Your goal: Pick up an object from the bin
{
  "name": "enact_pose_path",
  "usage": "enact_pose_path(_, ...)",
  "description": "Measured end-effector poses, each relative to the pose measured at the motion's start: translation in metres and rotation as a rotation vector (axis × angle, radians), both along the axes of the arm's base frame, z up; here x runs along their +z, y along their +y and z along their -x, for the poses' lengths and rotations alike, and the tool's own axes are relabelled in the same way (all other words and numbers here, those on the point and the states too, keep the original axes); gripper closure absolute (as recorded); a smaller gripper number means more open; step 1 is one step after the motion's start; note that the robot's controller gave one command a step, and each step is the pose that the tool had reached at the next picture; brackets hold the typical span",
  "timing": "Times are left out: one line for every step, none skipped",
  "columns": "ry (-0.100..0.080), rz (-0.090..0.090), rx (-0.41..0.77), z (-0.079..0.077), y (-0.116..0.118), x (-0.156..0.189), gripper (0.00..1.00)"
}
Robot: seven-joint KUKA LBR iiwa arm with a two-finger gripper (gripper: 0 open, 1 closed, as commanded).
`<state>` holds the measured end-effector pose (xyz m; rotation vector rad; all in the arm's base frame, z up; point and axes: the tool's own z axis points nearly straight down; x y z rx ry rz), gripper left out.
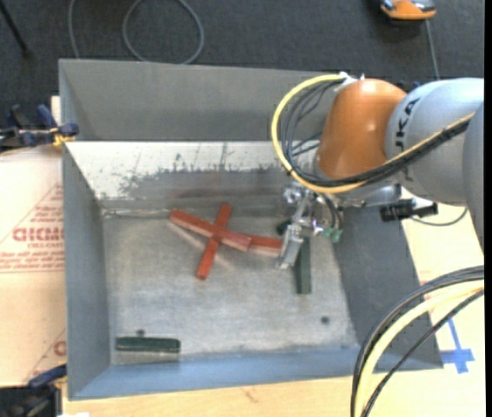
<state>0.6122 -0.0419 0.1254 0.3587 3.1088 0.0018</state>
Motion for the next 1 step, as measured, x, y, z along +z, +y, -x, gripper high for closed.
enact_pose_path(0.008,0.002,0.057,-0.0243,0.005,-0.0555,0.0)
